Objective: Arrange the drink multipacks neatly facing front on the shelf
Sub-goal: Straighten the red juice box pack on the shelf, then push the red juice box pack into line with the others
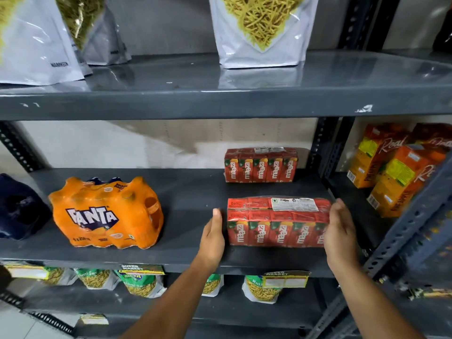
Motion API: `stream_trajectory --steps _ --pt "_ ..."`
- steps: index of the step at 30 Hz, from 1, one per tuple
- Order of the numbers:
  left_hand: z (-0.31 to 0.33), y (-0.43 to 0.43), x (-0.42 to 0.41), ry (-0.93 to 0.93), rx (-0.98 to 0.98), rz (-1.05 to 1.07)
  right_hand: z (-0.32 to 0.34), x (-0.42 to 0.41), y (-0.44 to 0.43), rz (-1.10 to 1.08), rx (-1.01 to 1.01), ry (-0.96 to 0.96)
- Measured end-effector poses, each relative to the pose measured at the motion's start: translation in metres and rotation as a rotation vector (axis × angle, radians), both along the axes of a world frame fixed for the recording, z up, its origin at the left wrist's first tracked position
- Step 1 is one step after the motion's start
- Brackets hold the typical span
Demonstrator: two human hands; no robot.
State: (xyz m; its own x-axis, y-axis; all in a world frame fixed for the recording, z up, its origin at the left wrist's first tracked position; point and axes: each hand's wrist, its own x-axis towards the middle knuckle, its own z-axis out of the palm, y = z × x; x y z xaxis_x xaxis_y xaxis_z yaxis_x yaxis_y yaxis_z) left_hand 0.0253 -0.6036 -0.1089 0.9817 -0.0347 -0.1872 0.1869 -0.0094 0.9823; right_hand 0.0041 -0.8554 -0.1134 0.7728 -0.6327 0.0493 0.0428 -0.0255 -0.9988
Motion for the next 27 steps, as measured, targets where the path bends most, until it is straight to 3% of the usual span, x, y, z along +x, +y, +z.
stream_trajectory --steps 3,5,7,9,13,16,18,21,27 --pt "0.001 0.031 -0.019 -0.246 0.136 0.076 0.018 -0.012 0.028 -0.083 -0.476 -0.153" --pt "0.001 0.066 -0.033 -0.423 0.259 0.173 0.035 -0.014 0.062 -0.032 -0.725 -0.382" --pt "-0.002 0.109 -0.046 -0.567 0.359 0.31 0.049 -0.017 0.105 0.158 -0.727 -0.544" --pt "-0.01 0.155 -0.052 -0.616 0.396 0.561 0.056 -0.02 0.145 0.388 -0.666 -0.574" --pt "-0.002 0.258 -0.02 -0.319 0.157 0.979 0.038 0.005 0.221 0.663 -0.505 -0.372" --pt "0.021 0.321 0.023 -0.12 -0.01 0.872 0.026 0.047 0.278 0.742 -0.141 -0.085" --pt "0.031 0.334 0.048 -0.001 -0.134 0.608 0.015 0.073 0.301 0.718 0.029 0.019" --pt "0.036 0.341 0.065 0.14 -0.437 0.372 0.006 0.091 0.327 0.67 0.144 0.068" --pt "0.023 0.339 0.079 0.26 -0.476 0.191 -0.009 0.083 0.351 0.581 0.275 0.038"
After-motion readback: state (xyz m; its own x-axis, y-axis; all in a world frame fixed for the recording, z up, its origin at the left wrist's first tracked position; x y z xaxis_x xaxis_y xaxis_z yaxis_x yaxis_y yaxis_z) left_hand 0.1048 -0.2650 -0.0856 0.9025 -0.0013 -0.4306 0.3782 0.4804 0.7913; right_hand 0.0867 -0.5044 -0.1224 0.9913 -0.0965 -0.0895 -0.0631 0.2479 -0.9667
